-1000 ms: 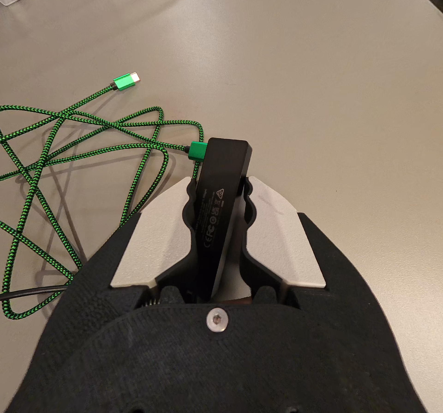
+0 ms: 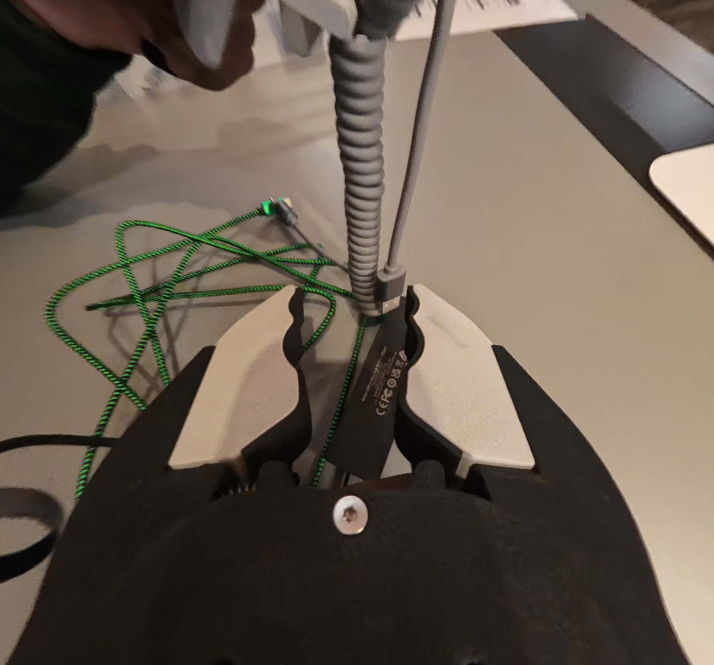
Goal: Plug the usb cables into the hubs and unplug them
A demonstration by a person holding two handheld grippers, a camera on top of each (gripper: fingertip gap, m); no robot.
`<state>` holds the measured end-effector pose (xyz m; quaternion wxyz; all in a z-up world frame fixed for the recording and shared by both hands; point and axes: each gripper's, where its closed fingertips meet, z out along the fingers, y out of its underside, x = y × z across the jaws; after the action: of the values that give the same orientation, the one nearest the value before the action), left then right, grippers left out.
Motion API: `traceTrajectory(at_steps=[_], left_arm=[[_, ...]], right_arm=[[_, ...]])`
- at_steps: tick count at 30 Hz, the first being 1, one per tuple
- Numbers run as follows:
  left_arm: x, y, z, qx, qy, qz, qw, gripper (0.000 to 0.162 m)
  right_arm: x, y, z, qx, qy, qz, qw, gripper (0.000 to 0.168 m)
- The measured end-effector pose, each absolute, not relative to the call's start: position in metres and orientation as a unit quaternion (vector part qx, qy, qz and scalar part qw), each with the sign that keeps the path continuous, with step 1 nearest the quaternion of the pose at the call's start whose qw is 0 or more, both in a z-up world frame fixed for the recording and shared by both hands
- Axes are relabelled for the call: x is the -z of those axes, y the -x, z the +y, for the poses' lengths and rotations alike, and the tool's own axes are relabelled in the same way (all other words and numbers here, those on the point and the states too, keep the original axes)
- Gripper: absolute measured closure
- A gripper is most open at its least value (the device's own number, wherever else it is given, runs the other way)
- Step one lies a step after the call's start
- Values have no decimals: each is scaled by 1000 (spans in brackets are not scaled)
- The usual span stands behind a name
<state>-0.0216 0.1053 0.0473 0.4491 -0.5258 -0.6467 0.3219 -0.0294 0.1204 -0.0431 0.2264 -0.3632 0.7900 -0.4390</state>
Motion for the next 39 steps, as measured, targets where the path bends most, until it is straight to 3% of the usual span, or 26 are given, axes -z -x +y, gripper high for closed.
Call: traceTrajectory(at_steps=[12, 18, 30, 32, 36, 39], left_arm=[[-52, 8, 130, -323, 573, -576, 486, 151], [-50, 6, 131, -317, 576, -575, 487, 151], [6, -39, 100, -204, 570, -670, 430, 148], [10, -43, 92, -210, 561, -687, 412, 140], [-6, -49, 83, -254, 553, -690, 392, 104], [-33, -42, 87, -319, 559, -661, 387, 101]], right_arm=[[49, 12, 111, 436, 386, 769, 264, 123], [55, 4, 122, 429, 431, 752, 252, 152], [57, 33, 116, 434, 419, 766, 222, 152], [56, 33, 116, 435, 424, 765, 216, 152], [56, 29, 119, 426, 441, 766, 192, 153], [56, 24, 121, 421, 457, 763, 179, 152]])
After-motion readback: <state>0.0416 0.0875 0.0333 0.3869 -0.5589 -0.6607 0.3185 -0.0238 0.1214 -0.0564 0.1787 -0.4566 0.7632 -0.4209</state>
